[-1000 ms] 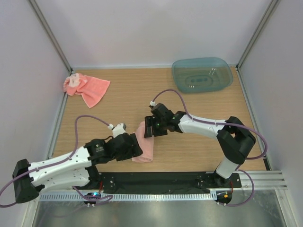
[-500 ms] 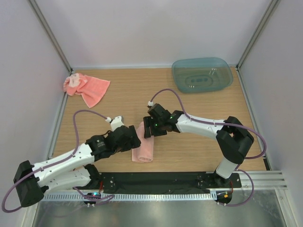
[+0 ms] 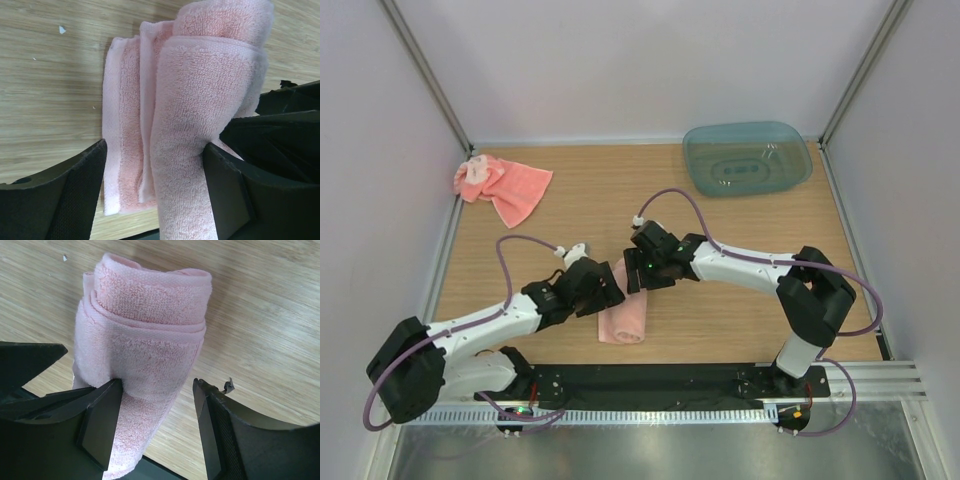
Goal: Roll the towels
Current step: Roll the towel
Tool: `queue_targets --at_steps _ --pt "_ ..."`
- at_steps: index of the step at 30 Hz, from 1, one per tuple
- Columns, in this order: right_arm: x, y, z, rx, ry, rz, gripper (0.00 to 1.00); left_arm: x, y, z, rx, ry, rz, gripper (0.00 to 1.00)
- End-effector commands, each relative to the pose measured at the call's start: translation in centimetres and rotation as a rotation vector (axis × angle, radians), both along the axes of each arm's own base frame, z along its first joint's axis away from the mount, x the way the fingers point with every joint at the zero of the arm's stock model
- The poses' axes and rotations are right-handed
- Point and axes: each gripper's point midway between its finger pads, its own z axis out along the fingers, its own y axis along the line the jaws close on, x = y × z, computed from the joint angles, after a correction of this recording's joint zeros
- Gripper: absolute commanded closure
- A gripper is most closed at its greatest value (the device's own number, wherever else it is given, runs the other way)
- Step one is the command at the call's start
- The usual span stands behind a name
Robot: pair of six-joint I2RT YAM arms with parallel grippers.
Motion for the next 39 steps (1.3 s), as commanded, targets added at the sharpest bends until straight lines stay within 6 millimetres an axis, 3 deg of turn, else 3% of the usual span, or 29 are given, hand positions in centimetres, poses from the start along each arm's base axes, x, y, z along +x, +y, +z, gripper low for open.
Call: queue_targets --at_steps 1,5,21,26,31,39 --pt "-0.2 0.1 0.6 -0.023 -0.007 0.028 0.33 -0.1 1.2 -1.8 0.027 0.016 0.019 0.27" --pt "0.2 -0.2 1.1 -0.037 -0.033 0.014 0.30 -0.4 2.6 -3.0 0.020 0.031 0.047 0.39" --pt "1.1 -0.7 5.2 -0.014 -0.105 -0.016 0.09 -1.5 6.3 -4.3 0.111 0.059 0.104 0.42" --pt "-0.3 1.5 7.1 0.167 -0.083 0.044 0.06 -2.3 6.9 -5.1 0.110 0.078 0.114 0.42" --pt "-1.4 2.9 6.8 0.261 -0.043 0.080 0.05 -2.6 7.2 -5.6 0.117 0.092 0.119 0.42" --pt "-2.5 3.4 3.3 0.314 0.017 0.089 0.04 -3.5 8.1 -6.6 0.154 0.148 0.160 0.44"
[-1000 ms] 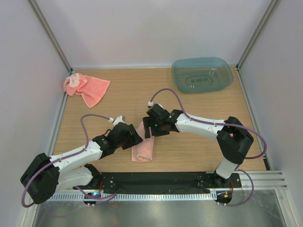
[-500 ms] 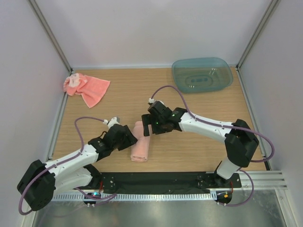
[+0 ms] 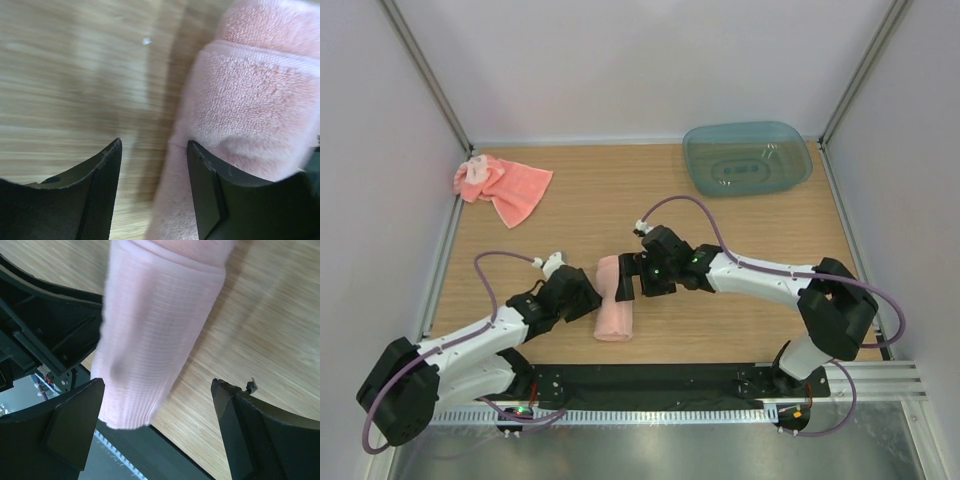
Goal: Roll the towels
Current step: Roll the towel, then place the rolled towel into the container
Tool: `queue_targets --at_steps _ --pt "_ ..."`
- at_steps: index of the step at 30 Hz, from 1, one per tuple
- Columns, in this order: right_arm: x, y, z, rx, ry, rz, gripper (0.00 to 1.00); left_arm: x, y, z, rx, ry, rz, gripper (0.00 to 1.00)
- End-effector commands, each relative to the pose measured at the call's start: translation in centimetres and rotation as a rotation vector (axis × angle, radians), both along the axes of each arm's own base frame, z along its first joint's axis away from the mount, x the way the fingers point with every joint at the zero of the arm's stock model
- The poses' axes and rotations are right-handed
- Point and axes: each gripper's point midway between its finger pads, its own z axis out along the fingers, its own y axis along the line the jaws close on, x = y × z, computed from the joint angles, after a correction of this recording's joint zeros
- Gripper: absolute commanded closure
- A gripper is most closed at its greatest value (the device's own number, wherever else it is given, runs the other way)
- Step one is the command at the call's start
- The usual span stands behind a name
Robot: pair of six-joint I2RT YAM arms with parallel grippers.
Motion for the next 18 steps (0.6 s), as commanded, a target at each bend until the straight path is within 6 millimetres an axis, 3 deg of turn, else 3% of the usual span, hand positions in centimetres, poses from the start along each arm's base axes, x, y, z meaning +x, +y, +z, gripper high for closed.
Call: queue_targets --at_steps 1,10,18 --pt "0.1 1.8 0.2 0.112 -0.005 0.008 0.04 -3.9 4.0 -4.4 0.178 0.180 0.028 0.45" --pt "0.0 3.4 -3.0 0.201 0.050 -0.016 0.03 -4.0 3.7 -4.6 0.160 0.187 0.024 0.46" --pt "-0.5 3.8 -3.7 0.201 0.068 0.003 0.03 -3.3 3.0 -4.0 0.140 0.162 0.007 0.46"
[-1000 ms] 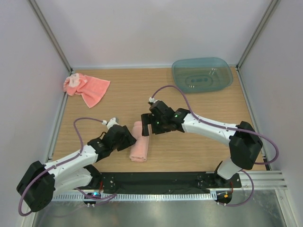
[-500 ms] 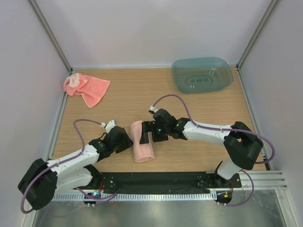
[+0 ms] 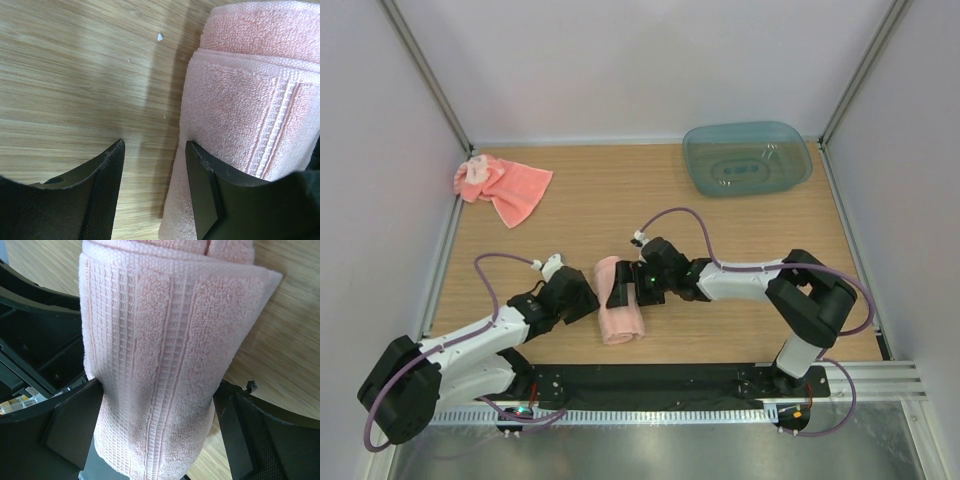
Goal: Roll the towels
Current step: Place the rolled towel into the container
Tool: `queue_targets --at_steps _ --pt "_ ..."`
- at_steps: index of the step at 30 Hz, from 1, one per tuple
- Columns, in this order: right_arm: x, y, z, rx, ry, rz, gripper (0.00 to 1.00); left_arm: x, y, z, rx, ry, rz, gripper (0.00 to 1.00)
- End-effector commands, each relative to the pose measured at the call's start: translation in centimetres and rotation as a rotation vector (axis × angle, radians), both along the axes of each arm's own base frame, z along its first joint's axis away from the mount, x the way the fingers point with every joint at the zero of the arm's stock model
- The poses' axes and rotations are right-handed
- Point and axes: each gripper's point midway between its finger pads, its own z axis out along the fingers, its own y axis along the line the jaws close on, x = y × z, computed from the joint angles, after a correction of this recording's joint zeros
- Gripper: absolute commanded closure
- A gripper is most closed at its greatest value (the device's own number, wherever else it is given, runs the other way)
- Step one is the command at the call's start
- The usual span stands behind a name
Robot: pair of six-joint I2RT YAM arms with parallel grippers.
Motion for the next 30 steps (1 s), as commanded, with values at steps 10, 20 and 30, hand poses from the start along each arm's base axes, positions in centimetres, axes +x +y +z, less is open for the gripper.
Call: queue_targets --at_steps 10,20,30 --pt "-2.3 3.0 -1.2 0.045 0.018 0.065 0.09 -1.1 -0.9 0.4 -0.045 0.019 -0.077 0.44" --pt "-3.5 4.9 -2.8 0.224 0.104 0.055 0.73 -1.0 -2.6 0.8 -0.135 0.008 -0.107 0.44" --pt "-1.8 4.0 -0.3 0.273 0.045 0.061 0.99 -0.7 -1.6 5.2 -0.043 -0.048 -0.176 0.36"
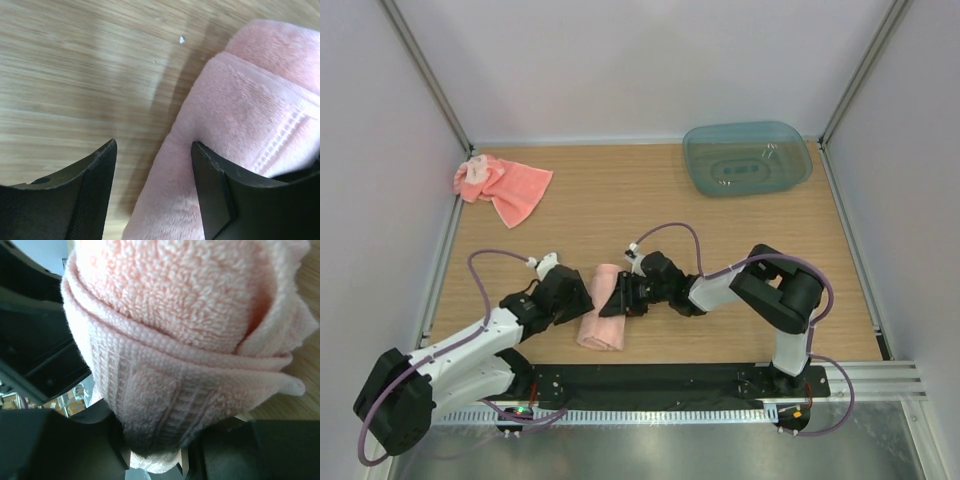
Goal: Roll the towels
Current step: Place the rolled towel into the container
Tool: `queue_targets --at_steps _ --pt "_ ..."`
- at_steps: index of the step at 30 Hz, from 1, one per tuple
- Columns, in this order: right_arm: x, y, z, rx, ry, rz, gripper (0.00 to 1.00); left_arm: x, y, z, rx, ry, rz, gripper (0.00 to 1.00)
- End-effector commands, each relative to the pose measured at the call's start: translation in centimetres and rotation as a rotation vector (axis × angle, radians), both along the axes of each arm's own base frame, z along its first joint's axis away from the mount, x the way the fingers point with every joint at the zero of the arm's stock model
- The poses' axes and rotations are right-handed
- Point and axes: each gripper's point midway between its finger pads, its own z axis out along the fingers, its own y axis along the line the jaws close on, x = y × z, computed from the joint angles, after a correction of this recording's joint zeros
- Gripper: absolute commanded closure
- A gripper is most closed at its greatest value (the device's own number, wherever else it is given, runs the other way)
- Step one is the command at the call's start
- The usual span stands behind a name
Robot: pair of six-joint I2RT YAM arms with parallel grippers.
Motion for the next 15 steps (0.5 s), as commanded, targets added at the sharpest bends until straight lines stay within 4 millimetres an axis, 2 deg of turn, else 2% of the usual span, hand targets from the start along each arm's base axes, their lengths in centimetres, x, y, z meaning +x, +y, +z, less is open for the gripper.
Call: queue_targets --at_steps 1,2,4,5,7,10,11,12,13,14,15 --pt "0.9 -0.3 1.5 0.031 -0.077 0.022 0.99 -0.3 -2.6 5.1 -0.069 -0.040 -0.142 0.36" --pt "2.2 -1.1 1.9 0.028 -0.094 0.010 0.99 -0.1 -2.3 6.0 -0.055 -0.059 -0.145 0.35" --pt "3.4 -2.0 4.2 0.060 -0.124 0.026 0.99 0.2 -1.1 8.6 -0.004 -0.110 -0.146 0.33" --pt "5.5 -3.4 4.7 0.032 -0.143 0.000 0.99 0.2 -0.6 9.2 0.018 -0.121 -0.143 0.32" --pt "7.8 -4.8 7.1 0.013 -0.198 -0.020 0.99 0.1 0.3 11.1 0.052 -0.163 -0.158 0.30" --pt "12.6 -7.9 10.8 -0.044 -0.294 -0.061 0.99 0.2 1.1 11.8 0.074 -0.198 -0.149 0.29" --pt "14.3 -8.1 13.4 -0.034 -0.340 -0.064 0.99 0.2 0.4 11.9 0.049 -0.208 -0.175 0.29" --pt "15.8 -10.2 13.7 -0.069 -0.345 -0.081 0.99 0.2 0.3 12.0 0.043 -0.209 -0.175 0.29" --pt "16.9 -10.9 13.8 -0.090 -0.344 -0.079 0.99 0.1 0.4 11.8 0.049 -0.199 -0.173 0.30" --pt "18.3 -11.6 15.7 -0.101 -0.361 -0.090 0.99 -0.1 0.6 11.8 0.053 -0.185 -0.169 0.30" --pt "20.4 -13.8 16.1 -0.124 -0.385 -0.128 0.99 -0.2 0.6 12.0 0.051 -0.180 -0.169 0.30"
